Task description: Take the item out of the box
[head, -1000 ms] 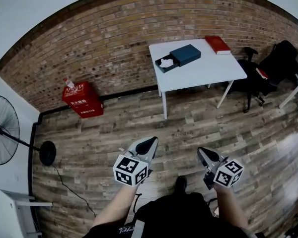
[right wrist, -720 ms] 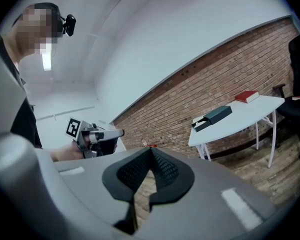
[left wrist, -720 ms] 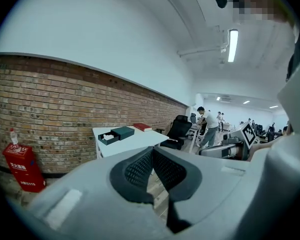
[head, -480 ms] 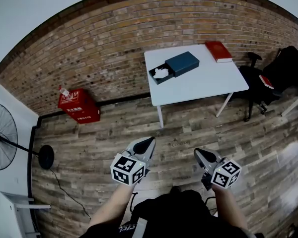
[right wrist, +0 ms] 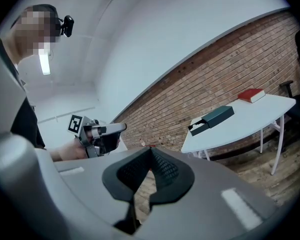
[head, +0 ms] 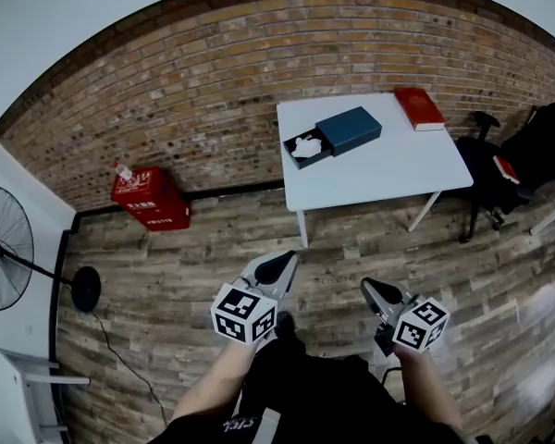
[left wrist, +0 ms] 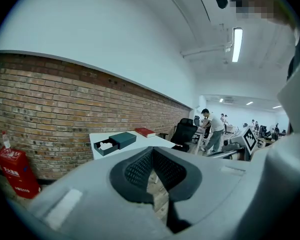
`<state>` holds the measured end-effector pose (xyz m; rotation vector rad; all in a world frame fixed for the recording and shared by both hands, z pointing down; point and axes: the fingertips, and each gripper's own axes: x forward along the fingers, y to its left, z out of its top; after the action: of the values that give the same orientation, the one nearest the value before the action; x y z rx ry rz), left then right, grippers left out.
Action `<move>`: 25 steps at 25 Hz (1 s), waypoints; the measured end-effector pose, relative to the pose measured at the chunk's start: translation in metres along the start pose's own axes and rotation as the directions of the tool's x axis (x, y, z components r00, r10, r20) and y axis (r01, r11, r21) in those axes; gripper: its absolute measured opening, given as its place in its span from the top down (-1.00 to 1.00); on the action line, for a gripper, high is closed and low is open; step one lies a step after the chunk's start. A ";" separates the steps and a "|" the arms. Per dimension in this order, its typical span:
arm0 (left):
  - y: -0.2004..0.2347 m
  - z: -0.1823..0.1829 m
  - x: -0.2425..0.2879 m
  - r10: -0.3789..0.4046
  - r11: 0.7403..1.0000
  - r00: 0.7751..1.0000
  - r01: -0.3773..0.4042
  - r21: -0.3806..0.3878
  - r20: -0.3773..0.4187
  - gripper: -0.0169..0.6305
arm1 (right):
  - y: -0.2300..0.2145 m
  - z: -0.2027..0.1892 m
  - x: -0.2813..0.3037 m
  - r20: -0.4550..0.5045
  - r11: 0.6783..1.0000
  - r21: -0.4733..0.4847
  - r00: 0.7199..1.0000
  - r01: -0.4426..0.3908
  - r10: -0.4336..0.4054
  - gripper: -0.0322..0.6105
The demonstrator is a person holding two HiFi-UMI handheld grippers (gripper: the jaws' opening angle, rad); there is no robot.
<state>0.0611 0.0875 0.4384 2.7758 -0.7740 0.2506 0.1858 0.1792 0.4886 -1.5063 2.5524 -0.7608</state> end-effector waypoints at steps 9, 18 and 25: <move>0.083 0.020 0.065 -0.025 1.000 1.000 0.025 0.001 0.014 0.93 | -0.050 0.019 0.062 -0.018 0.998 0.015 0.998 0.059 -0.059 0.90; 0.198 0.059 0.145 -0.078 0.997 0.997 0.078 0.013 -0.009 0.93 | -0.096 0.080 0.192 -0.038 0.996 -0.005 0.995 0.093 -0.093 0.90; 0.278 0.087 0.175 -0.078 0.997 0.997 0.077 0.011 0.011 0.93 | -0.107 0.120 0.280 -0.068 0.993 -0.086 0.994 0.078 -0.084 0.90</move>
<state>0.0706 -0.2517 0.4488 2.8125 -0.6679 0.2244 0.1649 -0.1432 0.4820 -1.6456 2.6199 -0.7397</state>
